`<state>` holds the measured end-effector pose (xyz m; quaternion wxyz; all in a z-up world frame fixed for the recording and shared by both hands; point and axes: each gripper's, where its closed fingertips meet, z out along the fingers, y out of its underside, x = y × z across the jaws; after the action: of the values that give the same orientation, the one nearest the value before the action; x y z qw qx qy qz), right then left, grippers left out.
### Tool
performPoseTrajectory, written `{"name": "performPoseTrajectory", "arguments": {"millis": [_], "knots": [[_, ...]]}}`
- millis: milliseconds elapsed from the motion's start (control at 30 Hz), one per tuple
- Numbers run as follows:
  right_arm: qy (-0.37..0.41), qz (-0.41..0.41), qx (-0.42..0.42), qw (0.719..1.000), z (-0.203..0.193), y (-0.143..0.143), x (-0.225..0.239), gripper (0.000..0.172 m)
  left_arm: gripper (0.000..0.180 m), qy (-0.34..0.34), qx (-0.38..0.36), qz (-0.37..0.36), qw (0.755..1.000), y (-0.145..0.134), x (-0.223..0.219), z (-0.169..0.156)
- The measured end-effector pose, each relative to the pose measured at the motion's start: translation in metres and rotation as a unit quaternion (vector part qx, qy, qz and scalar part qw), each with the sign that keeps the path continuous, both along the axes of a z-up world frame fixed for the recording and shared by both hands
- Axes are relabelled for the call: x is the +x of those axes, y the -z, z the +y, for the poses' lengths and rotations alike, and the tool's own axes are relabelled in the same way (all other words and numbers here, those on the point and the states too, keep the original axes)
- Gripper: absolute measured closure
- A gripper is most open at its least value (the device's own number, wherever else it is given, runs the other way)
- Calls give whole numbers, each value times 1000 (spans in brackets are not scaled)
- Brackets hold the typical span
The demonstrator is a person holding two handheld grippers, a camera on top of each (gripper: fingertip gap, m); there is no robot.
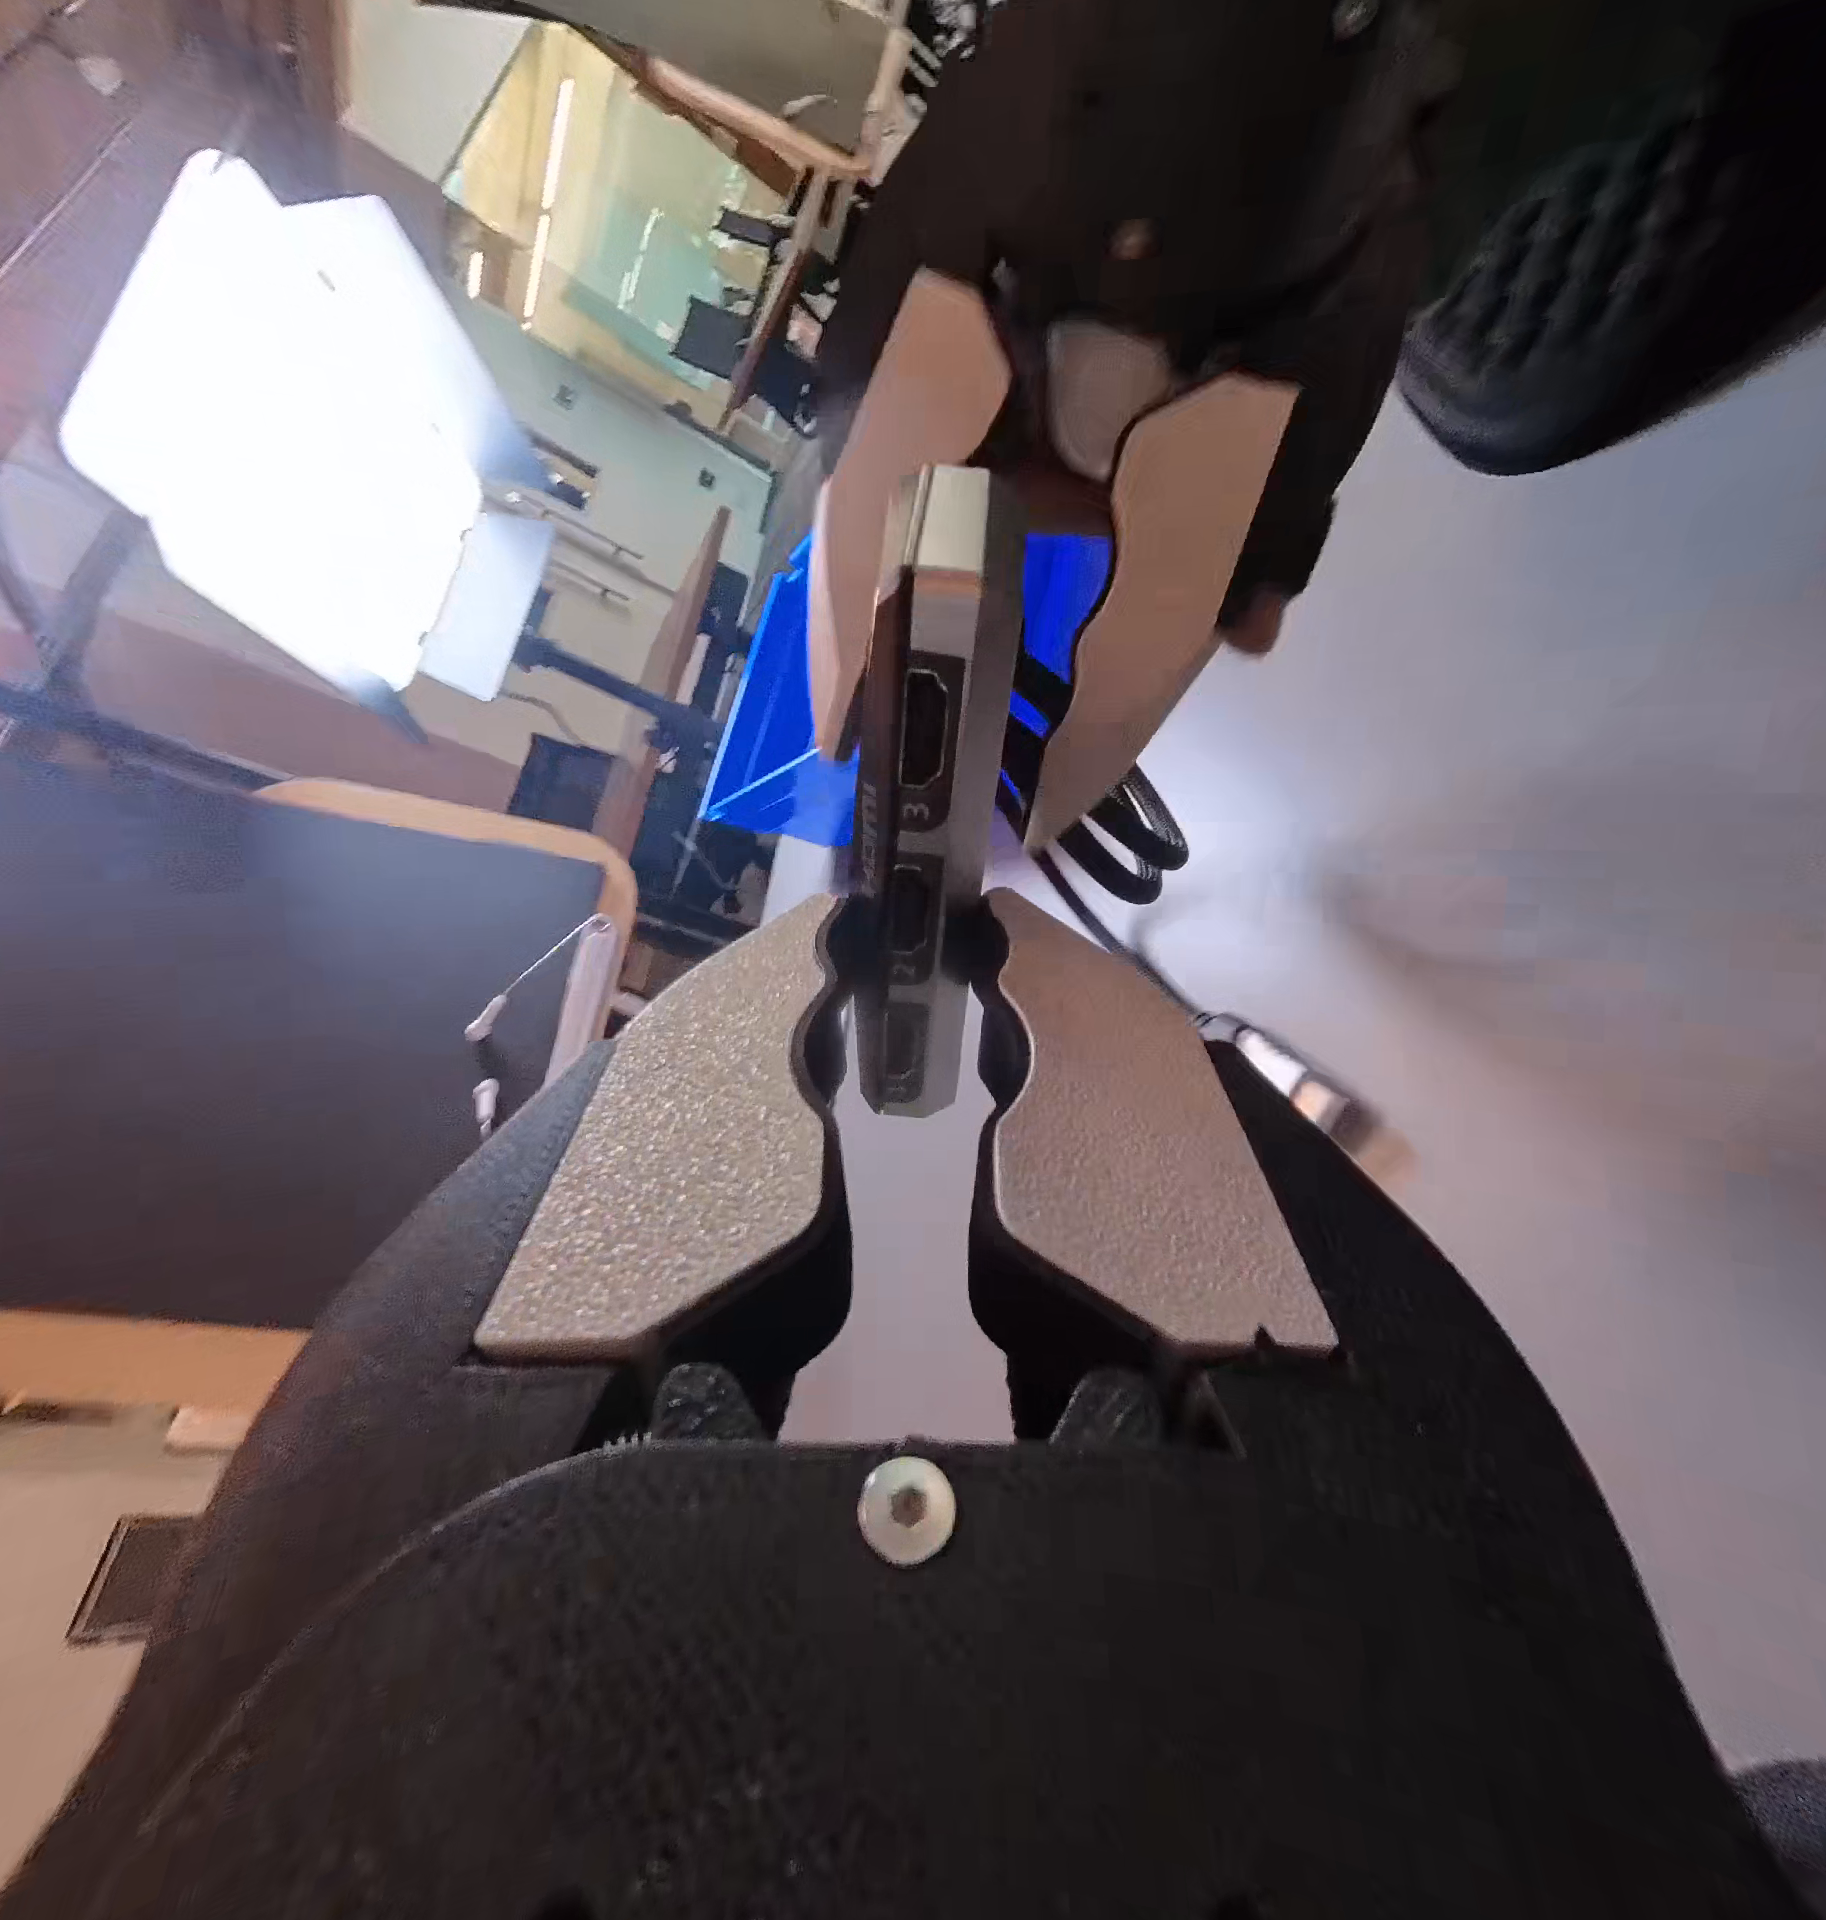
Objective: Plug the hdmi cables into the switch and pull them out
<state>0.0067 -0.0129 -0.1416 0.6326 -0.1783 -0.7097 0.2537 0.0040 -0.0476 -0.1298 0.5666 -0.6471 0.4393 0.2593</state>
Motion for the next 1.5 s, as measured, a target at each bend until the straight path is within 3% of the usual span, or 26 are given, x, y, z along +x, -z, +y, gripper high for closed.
{"name": "performPoseTrajectory", "arguments": {"millis": [100,167,300,400,533,733,833,900,967,1100,1167,1300,1400,1500], "knots": [[12,33,-104,994,25,-33,14,124,159,-62,48,-12,997,-48,-42,-22],[34,32,-152,987,47,-39,23,122,159,-117,86,-17,989,-87,-78,-43],[77,2,-202,976,79,-22,33,122,159,-248,139,5,959,-153,-156,-89],[88,-13,-205,975,83,-11,36,123,159,-328,147,23,933,-180,-206,-118],[88,-14,-197,976,82,-11,36,125,159,-397,98,51,911,-166,-257,-133],[94,-24,-196,976,85,-6,35,127,158,-475,-46,76,876,-60,-329,-133],[99,-24,-204,974,88,-4,38,128,158,-526,-75,95,842,-36,-363,-150],[103,-26,-210,972,92,-3,40,128,158,-552,-75,102,824,-42,-380,-166],[106,-26,-216,970,96,-2,41,129,158,-551,-50,93,828,-65,-380,-176],[106,-24,-230,967,99,-3,40,129,158,-538,40,69,839,-136,-359,-193],[107,-25,-229,967,99,-2,40,129,158,-516,66,69,851,-157,-344,-194],[111,-24,-219,969,99,-1,41,130,158,-517,121,85,843,-190,-328,-206],[108,-25,-226,968,99,-1,41,130,159,-510,103,76,850,-186,-325,-207],[107,-26,-224,968,98,-1,40,130,158,-489,-1,85,868,-130,-329,-185]]}}
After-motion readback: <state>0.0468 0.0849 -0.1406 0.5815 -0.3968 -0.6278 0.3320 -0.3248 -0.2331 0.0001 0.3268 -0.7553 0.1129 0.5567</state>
